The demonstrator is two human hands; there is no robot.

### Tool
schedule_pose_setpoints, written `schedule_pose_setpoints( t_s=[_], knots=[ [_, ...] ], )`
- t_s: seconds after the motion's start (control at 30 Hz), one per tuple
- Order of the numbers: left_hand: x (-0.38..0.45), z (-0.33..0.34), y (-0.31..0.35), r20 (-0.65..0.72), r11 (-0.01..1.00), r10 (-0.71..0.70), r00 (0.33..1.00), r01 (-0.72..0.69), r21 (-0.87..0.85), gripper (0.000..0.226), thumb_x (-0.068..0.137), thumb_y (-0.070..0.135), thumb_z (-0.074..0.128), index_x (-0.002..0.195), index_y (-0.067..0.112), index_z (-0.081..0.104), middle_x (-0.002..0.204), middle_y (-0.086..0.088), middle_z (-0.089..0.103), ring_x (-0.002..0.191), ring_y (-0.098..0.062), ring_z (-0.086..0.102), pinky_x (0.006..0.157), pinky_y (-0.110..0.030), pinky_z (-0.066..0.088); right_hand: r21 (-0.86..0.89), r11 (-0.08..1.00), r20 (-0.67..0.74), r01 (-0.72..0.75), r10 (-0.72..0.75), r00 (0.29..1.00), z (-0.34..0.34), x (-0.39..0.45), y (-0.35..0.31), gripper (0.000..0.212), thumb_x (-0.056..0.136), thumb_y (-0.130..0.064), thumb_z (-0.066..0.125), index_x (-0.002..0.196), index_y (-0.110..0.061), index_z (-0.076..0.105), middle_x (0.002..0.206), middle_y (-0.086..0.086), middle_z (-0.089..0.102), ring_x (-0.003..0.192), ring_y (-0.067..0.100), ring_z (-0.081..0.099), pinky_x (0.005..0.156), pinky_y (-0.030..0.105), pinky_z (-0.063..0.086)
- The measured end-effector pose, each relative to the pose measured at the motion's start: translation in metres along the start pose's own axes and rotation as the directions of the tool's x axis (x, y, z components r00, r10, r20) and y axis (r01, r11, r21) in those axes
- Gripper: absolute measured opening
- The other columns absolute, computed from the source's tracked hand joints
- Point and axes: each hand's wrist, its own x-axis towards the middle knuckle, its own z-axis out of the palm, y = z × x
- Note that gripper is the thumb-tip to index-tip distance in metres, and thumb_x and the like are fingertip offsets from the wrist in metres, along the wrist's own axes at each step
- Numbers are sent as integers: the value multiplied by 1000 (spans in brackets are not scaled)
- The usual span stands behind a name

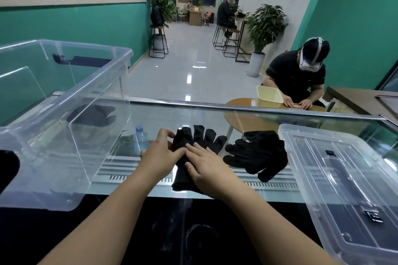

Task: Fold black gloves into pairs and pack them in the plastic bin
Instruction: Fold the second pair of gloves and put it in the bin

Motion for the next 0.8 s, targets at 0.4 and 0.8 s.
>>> schedule_pose_setpoints(
  t_s=[0.4,0.8],
  knots=[
    [-10,-2,5,-14,941,313,949,-308,142,19,80,-1,60,88,14,69,83,5,60,76,-13,56,68,-18,42,348,936,-332,59,64,941,1,-2,14,62,81,-14,67,136,-22,40,143,-1,35,132,13,34,107,23,32],
    [-15,-28,-26,414,670,569,710,-692,267,53,80,14,53,132,23,52,137,15,49,125,-2,47,104,-15,34,-106,983,-141,152,-166,976,-20,-15,29,55,85,7,44,132,-20,53,133,0,58,122,21,50,103,32,39]
  ],
)
